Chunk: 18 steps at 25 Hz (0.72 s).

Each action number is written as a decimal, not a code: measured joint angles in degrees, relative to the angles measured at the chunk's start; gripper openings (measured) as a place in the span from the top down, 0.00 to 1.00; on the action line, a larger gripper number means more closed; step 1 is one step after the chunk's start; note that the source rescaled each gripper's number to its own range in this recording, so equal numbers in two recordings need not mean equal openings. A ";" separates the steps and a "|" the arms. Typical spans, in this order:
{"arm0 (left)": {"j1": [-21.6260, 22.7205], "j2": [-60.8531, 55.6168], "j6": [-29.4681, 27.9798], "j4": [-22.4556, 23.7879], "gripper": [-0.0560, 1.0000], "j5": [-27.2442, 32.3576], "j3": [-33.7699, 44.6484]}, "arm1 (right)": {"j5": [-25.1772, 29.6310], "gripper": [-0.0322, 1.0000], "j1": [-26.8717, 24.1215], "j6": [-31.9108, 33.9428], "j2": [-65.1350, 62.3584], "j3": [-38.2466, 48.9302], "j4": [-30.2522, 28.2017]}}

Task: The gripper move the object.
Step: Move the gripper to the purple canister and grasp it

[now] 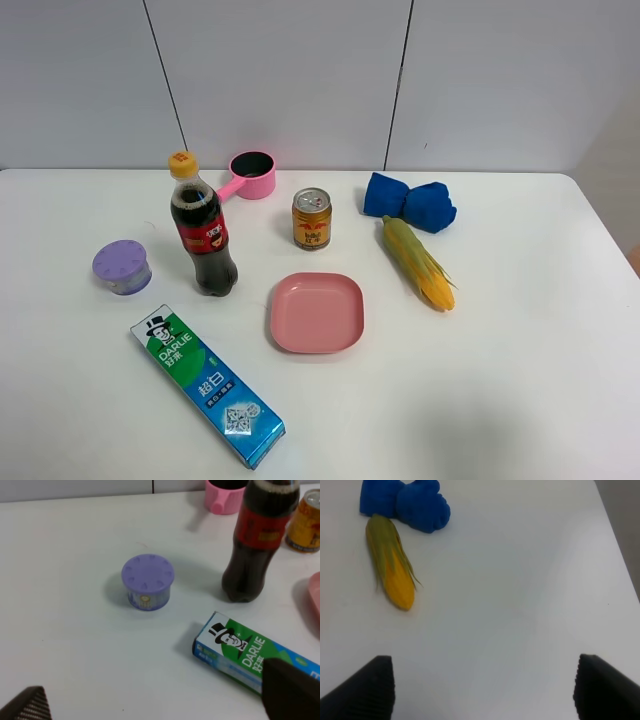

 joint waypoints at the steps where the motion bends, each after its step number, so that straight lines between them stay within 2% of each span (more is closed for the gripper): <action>1: 0.00 0.00 0.00 0.00 0.47 0.00 0.00 | 0.00 0.00 0.00 0.00 0.00 0.00 0.00; 18: 0.00 0.00 0.00 0.00 0.47 0.00 0.00 | 0.00 0.00 0.00 0.00 0.00 0.00 0.00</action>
